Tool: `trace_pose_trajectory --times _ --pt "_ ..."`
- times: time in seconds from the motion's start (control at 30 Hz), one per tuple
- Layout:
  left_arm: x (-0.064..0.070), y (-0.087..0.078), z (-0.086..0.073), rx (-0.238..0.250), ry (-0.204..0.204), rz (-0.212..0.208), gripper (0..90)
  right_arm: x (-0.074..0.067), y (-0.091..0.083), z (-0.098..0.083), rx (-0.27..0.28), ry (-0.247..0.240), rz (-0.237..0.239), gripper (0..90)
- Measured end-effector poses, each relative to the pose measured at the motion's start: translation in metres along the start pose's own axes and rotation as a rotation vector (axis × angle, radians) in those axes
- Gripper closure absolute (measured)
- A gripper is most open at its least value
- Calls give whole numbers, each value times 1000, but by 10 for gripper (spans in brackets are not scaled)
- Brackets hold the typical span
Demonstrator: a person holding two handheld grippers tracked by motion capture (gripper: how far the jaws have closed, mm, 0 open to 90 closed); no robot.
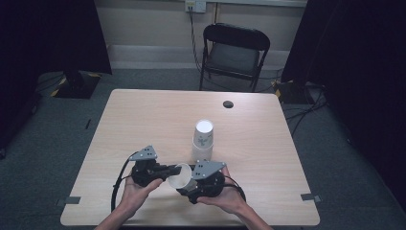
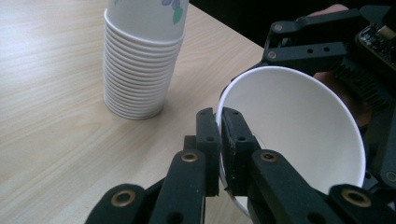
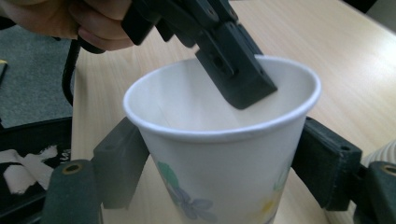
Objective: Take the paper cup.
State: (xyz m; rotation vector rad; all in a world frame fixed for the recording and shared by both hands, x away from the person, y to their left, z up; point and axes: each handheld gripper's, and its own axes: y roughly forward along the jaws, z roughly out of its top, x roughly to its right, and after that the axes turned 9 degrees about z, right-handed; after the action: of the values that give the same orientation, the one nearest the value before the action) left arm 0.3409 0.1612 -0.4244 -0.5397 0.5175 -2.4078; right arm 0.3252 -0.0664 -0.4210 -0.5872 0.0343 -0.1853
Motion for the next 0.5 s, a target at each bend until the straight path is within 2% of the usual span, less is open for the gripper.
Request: trace_pose_trajectory --times 0.2,0.4,0.5 --pt "2 2 -1 -28 -8 -6 868 1 4 0 7 -5 10 187" --pt "1 0 -1 -20 -3 6 850 -1 4 1 4 -5 13 275" --pt "2 -1 -1 1 5 15 789 0 2 0 13 18 22 305"
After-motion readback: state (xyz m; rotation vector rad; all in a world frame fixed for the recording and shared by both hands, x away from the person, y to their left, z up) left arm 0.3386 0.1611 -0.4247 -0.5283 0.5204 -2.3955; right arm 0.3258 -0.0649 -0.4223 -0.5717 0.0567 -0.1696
